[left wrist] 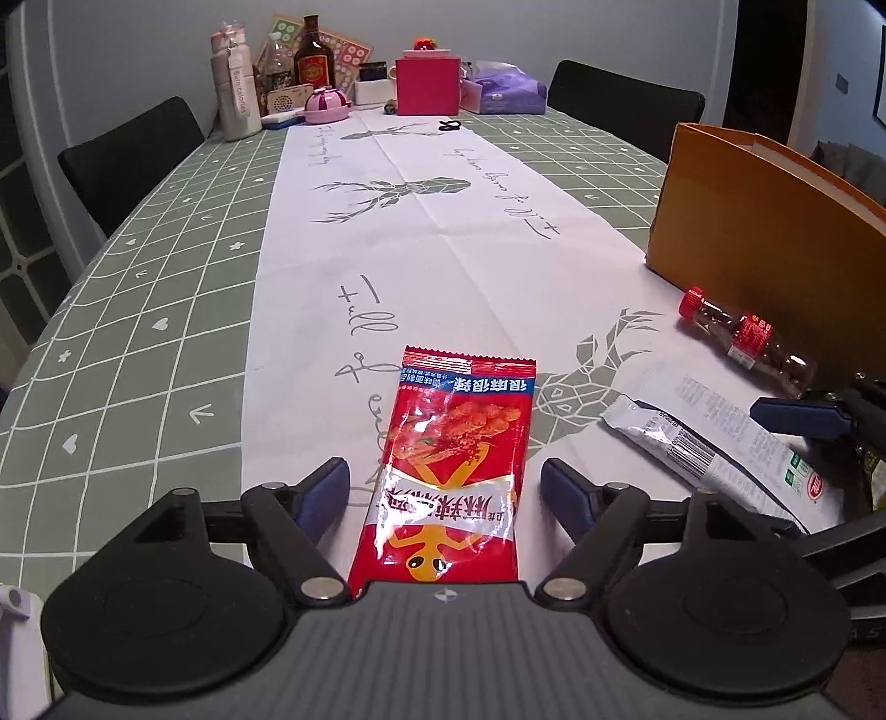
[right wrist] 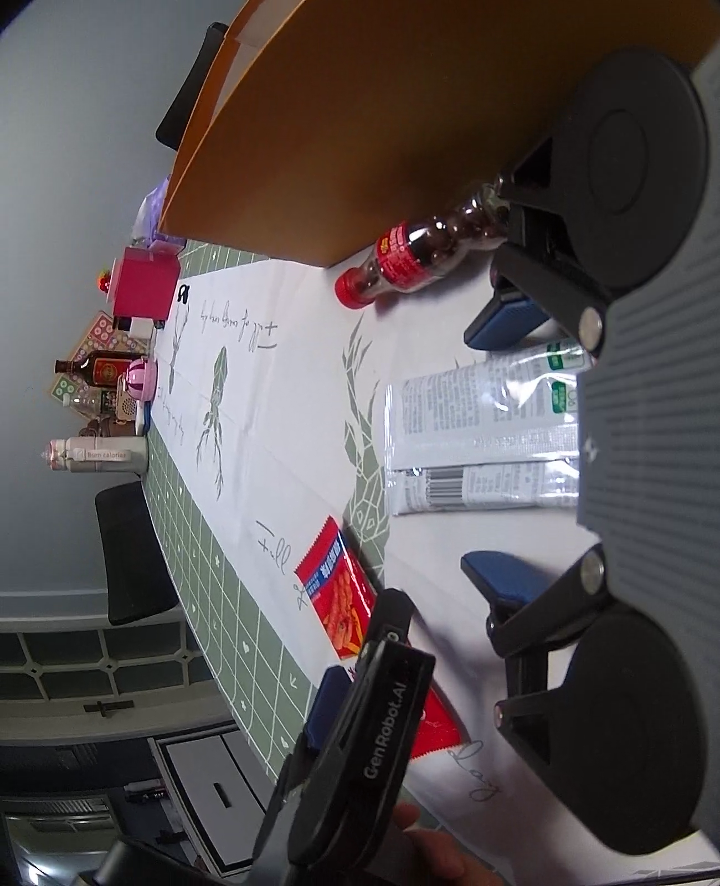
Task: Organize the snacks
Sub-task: 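Lift the red packet with left tool while right tool grasps the white sachets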
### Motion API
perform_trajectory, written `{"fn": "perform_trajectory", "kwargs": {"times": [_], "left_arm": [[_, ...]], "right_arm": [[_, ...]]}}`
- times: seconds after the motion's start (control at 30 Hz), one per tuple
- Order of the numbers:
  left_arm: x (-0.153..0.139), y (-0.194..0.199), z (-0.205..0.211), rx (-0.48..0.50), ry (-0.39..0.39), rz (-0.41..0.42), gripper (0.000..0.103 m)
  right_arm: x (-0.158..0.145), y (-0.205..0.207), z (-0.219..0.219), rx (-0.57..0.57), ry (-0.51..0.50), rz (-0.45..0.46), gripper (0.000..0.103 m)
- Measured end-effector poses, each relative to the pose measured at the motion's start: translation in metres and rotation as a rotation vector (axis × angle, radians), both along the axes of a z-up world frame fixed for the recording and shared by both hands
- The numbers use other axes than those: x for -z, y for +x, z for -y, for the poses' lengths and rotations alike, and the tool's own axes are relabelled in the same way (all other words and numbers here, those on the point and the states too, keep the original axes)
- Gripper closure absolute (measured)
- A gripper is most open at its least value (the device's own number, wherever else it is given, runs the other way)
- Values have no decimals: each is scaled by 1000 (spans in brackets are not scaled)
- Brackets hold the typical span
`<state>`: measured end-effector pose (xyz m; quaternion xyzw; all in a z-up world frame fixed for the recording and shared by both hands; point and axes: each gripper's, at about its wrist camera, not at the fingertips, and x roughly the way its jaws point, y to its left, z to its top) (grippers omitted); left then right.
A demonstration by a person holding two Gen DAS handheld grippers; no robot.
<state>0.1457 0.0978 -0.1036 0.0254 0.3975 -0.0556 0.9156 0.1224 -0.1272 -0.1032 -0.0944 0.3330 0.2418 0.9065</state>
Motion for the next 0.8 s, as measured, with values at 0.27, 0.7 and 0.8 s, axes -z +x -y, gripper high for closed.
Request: {"fn": "perform_trajectory", "kwargs": {"times": [0.27, 0.7, 0.8], "left_arm": [[3, -5, 4, 19, 2, -26, 0], [-3, -14, 13, 16, 14, 54, 48], [-4, -16, 17, 26, 40, 59, 51]], "right_arm": [[1, -2, 0, 12, 4, 15, 25], [-2, -8, 3, 16, -1, 33, 50], [-2, -8, 3, 15, -2, 33, 52]]}}
